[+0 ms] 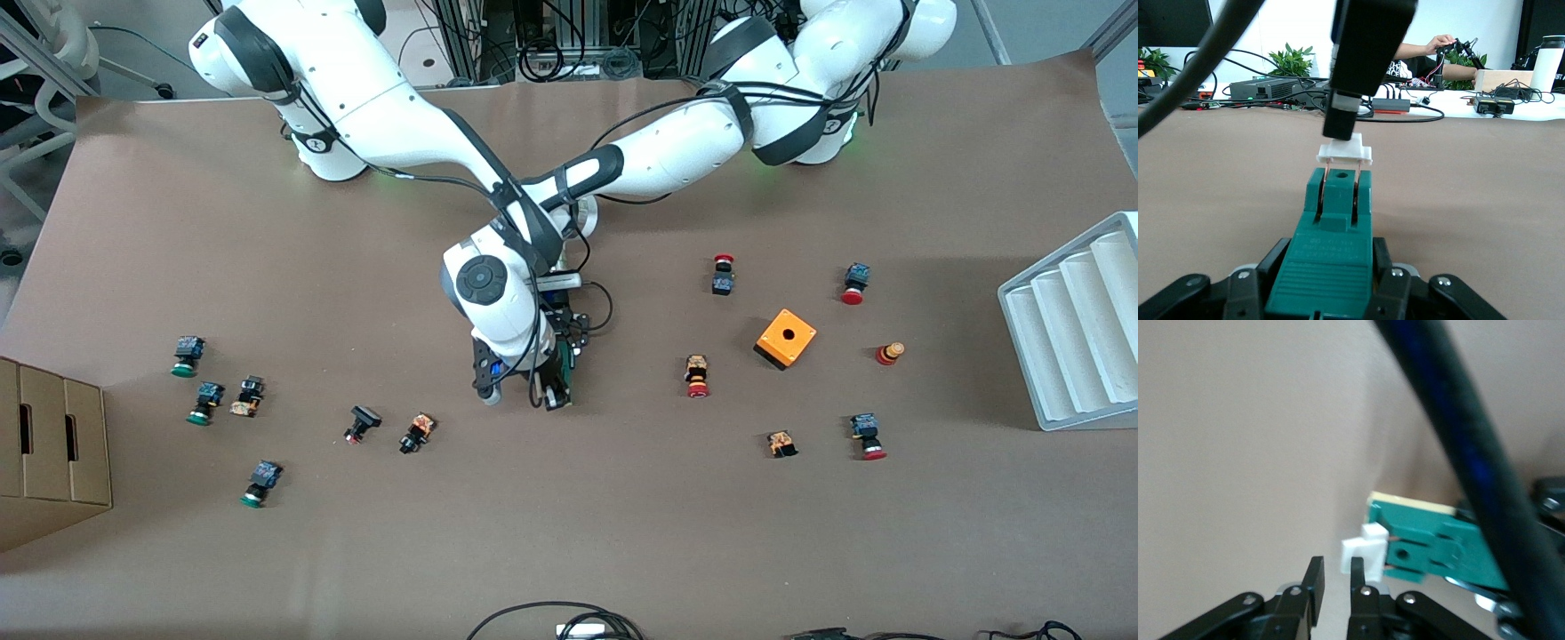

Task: Close load switch with both arms
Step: 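Push the white lever fully shut with the right gripper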

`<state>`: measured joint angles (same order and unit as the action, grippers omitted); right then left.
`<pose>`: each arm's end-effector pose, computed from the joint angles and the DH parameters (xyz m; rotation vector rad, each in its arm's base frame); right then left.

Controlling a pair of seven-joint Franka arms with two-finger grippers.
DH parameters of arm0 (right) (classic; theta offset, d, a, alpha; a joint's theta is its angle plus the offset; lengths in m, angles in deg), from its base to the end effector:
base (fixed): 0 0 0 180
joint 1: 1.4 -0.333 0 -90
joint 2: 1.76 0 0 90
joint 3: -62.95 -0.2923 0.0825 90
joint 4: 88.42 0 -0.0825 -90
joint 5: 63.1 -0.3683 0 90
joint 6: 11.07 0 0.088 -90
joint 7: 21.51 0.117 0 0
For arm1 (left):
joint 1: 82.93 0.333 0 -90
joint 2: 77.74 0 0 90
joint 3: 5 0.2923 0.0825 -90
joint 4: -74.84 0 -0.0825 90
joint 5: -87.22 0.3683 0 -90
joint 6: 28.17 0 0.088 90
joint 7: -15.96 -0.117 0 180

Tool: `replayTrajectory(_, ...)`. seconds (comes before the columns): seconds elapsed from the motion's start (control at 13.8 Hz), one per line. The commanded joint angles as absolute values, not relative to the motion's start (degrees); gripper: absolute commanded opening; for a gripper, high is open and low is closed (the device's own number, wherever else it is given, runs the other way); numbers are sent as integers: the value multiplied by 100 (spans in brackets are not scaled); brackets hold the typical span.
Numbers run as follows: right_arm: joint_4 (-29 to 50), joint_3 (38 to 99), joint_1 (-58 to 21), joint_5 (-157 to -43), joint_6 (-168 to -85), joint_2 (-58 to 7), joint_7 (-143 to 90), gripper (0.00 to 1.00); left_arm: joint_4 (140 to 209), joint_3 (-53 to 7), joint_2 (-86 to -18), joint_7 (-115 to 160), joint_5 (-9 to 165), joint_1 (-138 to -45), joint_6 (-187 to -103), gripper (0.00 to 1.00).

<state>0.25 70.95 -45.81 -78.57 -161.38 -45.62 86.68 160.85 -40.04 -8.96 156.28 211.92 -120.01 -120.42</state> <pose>0.5638 0.4299 0.2179 -2.1395 1.8240 -0.0299 0.3535 -0.5543 0.0476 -2.4198 -0.1816 -1.9123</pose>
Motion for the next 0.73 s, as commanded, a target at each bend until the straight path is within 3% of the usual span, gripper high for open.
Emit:
replayTrajectory(0.0,-378,7147,-4526,-7962,-16251,-4922,8572,22,15877,-3972,-770,15553,21291,-12099,-12002,56)
replayTrajectory(0.65,-378,7200,-4517,-7971,-16066,-4825,8554,22,15886,-3972,-761,15544,21291,-12099,-12002,56)
